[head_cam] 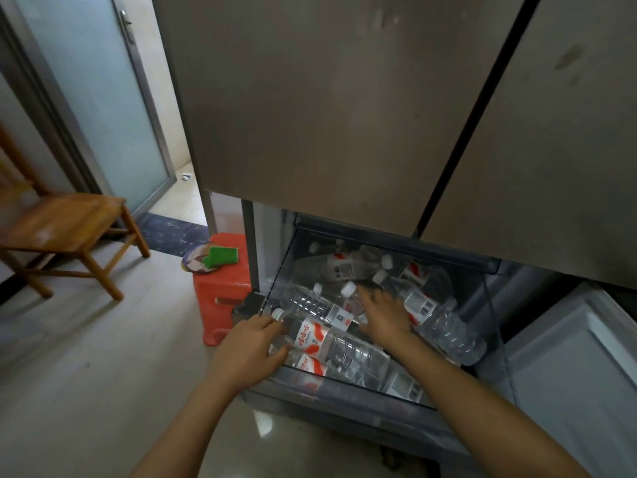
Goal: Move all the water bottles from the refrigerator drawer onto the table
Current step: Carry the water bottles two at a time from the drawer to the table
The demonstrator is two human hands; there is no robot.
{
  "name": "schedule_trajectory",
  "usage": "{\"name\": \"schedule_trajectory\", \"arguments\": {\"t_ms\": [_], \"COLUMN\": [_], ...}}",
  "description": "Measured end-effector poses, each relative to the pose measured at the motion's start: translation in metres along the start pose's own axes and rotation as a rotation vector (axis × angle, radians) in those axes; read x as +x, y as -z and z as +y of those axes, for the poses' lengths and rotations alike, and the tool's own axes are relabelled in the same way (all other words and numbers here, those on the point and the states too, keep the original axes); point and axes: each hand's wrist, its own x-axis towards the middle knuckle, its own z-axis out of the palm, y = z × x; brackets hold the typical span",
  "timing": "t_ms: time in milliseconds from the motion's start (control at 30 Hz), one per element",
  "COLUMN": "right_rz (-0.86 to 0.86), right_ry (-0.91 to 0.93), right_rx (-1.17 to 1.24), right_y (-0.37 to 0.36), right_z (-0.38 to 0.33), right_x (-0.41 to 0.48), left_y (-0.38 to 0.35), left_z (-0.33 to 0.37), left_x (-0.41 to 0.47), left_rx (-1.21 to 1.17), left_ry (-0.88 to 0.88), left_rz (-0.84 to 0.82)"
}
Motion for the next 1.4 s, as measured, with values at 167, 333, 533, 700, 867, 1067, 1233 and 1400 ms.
{"name": "schedule_trajectory", "arguments": {"t_ms": [167, 333, 533, 700, 867, 1067, 1233, 1400], "right_rz": [0.068, 0.194, 0.408, 0.443, 0.463, 0.459, 0.468, 0.473], "right_ry": [-0.023, -0.005, -0.125, -0.204, -0.209, -0.192, -0.2, -0.2], "right_rx": [-0.009, 0.196, 0.648, 0.812, 0.821, 0.837, 0.84, 0.833], "right_y": [-0.001, 0.01, 0.028, 0.02, 0.017, 0.016, 0.015, 0.015], "right_z": [-0.002, 0.01, 0.041, 0.047, 0.046, 0.045, 0.045, 0.045], "right_x": [-0.003, -0.037, -0.082, -0.102, -0.103, -0.103, -0.101, -0.098], "left_y": [0.001, 0.006, -0.022, -0.037, -0.038, -0.045, -0.036, -0.021], "left_z": [0.003, 0.025, 0.053, 0.061, 0.064, 0.064, 0.073, 0.093], "left_x": [0.003, 0.017, 0.071, 0.089, 0.095, 0.092, 0.088, 0.091], "left_rx": [-0.072, -0.362, -0.846, -0.906, -1.006, -0.898, -0.971, -0.984], "left_ry": [0.049, 0.242, 0.755, 1.005, 1.093, 1.149, 1.248, 1.092], "left_rz": [-0.006, 0.01, -0.217, -0.239, -0.222, -0.222, -0.041, 0.079]}}
